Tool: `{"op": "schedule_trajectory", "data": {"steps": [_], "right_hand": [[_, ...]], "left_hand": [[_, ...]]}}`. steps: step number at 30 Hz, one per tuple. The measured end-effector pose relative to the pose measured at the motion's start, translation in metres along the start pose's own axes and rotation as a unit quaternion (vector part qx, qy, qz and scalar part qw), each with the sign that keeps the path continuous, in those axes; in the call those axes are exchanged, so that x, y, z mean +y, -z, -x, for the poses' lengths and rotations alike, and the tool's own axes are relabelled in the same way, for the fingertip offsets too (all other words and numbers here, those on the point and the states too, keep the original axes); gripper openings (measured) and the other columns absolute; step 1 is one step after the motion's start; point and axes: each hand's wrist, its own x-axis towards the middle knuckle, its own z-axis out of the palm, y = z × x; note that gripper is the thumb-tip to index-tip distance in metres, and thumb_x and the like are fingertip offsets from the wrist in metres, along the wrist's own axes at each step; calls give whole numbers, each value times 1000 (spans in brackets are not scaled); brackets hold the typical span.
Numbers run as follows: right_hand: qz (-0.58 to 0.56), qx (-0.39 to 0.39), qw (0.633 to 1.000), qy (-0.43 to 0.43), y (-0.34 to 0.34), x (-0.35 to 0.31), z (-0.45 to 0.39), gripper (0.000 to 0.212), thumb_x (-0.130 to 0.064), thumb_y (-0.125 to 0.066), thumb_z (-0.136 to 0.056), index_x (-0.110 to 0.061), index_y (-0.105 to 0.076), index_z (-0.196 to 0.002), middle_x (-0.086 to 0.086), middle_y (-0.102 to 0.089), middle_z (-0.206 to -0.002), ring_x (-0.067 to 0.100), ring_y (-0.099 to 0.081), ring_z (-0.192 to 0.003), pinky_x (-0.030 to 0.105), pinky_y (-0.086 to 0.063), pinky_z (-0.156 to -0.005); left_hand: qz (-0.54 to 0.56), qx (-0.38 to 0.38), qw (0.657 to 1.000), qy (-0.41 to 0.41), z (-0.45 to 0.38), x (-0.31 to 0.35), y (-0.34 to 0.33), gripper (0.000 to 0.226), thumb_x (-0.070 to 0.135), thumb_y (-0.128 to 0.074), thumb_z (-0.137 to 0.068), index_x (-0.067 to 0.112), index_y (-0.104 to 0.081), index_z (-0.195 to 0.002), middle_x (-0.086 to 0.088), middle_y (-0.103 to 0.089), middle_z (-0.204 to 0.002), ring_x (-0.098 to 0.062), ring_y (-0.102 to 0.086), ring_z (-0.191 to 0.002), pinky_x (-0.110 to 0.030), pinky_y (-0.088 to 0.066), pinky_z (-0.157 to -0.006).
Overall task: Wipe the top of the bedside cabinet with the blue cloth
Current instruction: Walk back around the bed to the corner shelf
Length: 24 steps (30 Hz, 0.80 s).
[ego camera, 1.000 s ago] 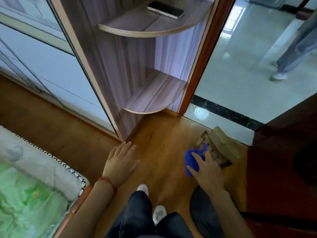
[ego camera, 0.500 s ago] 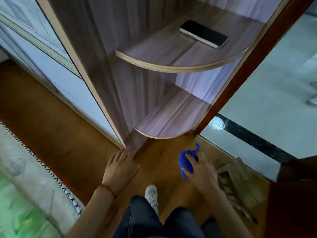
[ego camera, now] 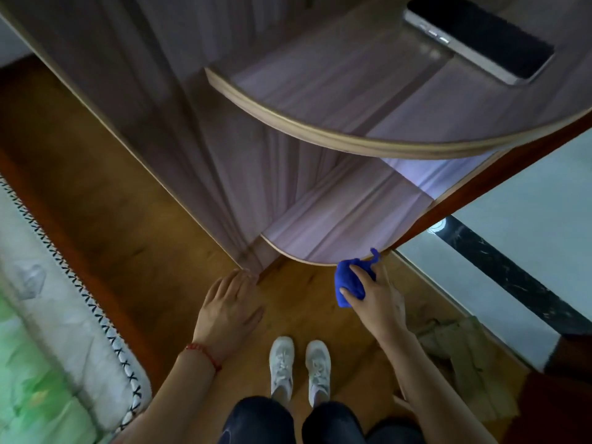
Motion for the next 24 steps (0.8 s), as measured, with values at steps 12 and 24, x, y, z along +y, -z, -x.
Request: {"op": "schedule_trajectory", "data": {"steps": [12, 24], "right_hand": [[-79, -8, 996, 30, -96, 10, -141, 46, -35, -66, -79, -15, -54, -119, 18, -51, -122, 35, -58, -91, 39, -49, -67], [-141, -59, 988, -21, -141, 25, -176, 47, -28, -64, -80, -16, -51, -124, 16, -44, -129, 31, -51, -106, 38, -46, -78]], "left_hand": [[20, -20, 998, 55, -28, 1, -45, 76, 52, -9, -95, -1, -60, -116, -20, -63, -114, -36, -58, -108, -50, -48, -86], [31, -5, 996, 83, -31, -12, -59, 76, 55, -11, -93, 2, -60, -116, -17, -63, -115, -35, -57, -110, -47, -45, -89]]}}
